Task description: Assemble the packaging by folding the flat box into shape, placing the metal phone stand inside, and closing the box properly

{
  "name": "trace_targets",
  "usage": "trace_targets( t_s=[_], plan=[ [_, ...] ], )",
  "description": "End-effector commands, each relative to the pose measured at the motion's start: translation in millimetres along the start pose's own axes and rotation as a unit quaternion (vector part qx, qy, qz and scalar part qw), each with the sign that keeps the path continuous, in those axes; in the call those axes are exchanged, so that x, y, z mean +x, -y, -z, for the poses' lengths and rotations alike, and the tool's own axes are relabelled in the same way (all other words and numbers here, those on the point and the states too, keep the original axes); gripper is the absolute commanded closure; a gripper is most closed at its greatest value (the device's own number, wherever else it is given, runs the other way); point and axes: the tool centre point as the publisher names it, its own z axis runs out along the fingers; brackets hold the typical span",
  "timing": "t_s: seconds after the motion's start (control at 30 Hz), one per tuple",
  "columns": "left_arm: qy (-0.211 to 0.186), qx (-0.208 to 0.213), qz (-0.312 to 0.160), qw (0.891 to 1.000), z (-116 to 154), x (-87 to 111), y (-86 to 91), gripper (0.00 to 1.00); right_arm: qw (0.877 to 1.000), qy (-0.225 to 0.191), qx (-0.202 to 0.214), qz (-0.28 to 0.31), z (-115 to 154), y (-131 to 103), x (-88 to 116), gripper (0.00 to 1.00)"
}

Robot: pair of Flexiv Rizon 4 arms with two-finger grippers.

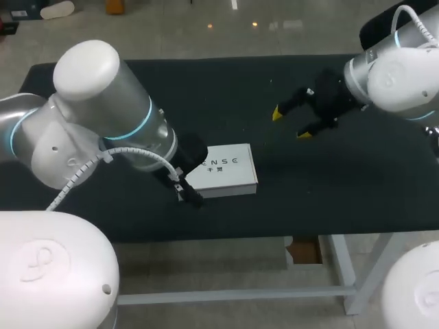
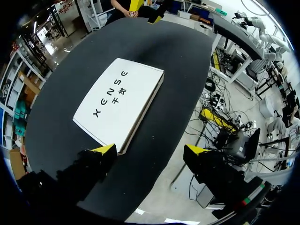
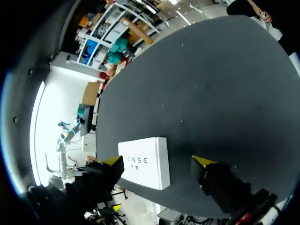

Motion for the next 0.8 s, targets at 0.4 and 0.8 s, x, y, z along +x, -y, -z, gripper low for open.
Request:
trace_targets(
  t_s=[0.4,0.8],
  plan=[
    [0.018,-0.03,0.106,0.994,1.1,11.1,18.5,0.0,0.993,0.014,-0.105,0.044,-0.1,7.8,-9.5,0.0],
    [0.05,-0.057,0.291,0.954,-13.9,47.9,26.6,0.0,0.953,-0.037,-0.203,0.222,18.0,-17.6,-34.5,0.0]
  ],
)
